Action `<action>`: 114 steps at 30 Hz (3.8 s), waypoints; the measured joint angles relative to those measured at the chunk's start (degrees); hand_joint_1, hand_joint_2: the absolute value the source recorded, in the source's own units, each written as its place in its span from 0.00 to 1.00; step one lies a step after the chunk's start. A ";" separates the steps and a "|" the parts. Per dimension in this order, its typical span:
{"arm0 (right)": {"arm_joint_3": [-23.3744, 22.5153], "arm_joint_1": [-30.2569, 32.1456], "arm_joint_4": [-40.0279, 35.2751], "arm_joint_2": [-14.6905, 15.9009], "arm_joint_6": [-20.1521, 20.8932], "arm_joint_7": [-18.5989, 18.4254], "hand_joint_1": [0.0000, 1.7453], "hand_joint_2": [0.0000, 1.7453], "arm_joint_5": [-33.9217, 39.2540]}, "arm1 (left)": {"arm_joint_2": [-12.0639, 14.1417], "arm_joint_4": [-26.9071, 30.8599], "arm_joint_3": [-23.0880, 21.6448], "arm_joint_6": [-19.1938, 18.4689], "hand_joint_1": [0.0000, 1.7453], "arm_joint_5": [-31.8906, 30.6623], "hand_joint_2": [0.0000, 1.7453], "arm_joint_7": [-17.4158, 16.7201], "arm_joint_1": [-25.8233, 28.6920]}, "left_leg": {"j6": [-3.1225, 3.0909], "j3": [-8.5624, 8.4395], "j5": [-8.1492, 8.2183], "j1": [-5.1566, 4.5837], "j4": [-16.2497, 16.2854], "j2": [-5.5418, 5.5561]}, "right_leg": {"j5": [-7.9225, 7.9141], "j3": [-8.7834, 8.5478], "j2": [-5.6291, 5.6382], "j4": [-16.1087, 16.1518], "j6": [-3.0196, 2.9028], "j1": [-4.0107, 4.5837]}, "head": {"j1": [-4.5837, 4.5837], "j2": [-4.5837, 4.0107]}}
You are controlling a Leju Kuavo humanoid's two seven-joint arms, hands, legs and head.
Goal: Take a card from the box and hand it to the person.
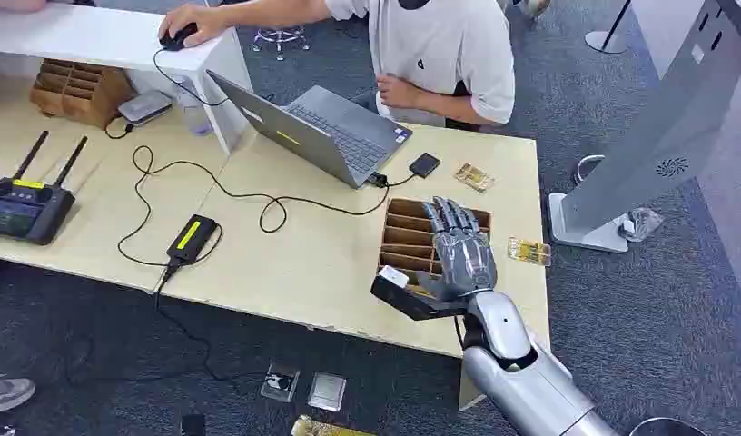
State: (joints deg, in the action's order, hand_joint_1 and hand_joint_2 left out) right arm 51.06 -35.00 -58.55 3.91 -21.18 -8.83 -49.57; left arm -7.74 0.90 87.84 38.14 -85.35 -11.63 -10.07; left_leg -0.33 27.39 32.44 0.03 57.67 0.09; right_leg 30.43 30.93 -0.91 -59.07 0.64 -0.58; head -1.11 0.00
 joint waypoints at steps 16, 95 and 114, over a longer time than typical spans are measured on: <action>-0.39 -0.06 3.67 0.31 -1.16 -0.61 0.17 1.00 0.90 | 0.00 0.00 0.00 -0.79 0.00 3.28 1.00 2.21 -0.01 | 0.00 -0.01 0.00 0.00 0.00 0.00 | 0.00 0.01 0.00 0.00 0.00 0.00 | 0.00 0.00; -0.26 -2.45 10.12 -0.81 -2.69 0.59 1.00 1.00 0.70 | 0.22 0.00 0.02 -2.91 0.00 5.20 1.00 3.06 -0.07 | 0.00 0.00 0.00 0.00 0.00 0.00 | 0.00 0.01 0.00 0.00 0.00 0.00 | 0.00 0.00; -3.19 -1.90 -2.39 0.61 -12.50 -4.07 1.00 1.00 -7.46 | 0.87 0.00 0.02 -4.70 0.00 9.01 1.00 6.86 -0.09 | 0.00 -0.02 0.00 0.00 0.00 -0.01 | 0.00 0.02 0.03 0.00 0.00 0.00 | 0.00 0.00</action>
State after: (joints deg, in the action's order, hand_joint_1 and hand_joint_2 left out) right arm 47.87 -36.90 -60.94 4.53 -33.68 -12.90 -57.03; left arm -6.86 0.90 87.86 33.44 -76.35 -4.76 -10.16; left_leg -0.33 27.36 32.44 0.03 57.67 0.08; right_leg 30.43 30.95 -0.88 -59.07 0.64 -0.58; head -1.11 0.00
